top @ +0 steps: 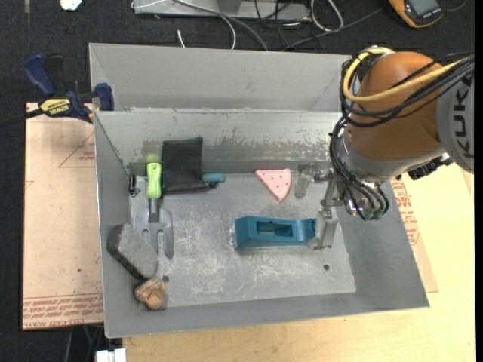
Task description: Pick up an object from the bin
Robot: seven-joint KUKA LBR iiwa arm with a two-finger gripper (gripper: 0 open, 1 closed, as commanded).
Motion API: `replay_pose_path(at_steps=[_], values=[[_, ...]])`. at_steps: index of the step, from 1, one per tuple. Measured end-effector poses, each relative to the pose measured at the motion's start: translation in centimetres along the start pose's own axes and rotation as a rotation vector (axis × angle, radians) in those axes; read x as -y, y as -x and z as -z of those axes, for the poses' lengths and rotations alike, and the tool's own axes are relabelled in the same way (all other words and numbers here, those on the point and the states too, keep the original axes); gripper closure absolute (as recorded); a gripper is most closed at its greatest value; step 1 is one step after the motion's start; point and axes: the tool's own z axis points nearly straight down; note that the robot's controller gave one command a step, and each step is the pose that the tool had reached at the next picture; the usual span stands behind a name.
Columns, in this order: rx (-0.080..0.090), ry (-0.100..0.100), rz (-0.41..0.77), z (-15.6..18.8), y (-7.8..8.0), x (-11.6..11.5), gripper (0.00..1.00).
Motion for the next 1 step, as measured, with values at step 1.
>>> replay_pose_path(at_steps=[1], values=[[0.008, 0.0, 0.0, 0.46, 0.12, 0.0, 0.0]])
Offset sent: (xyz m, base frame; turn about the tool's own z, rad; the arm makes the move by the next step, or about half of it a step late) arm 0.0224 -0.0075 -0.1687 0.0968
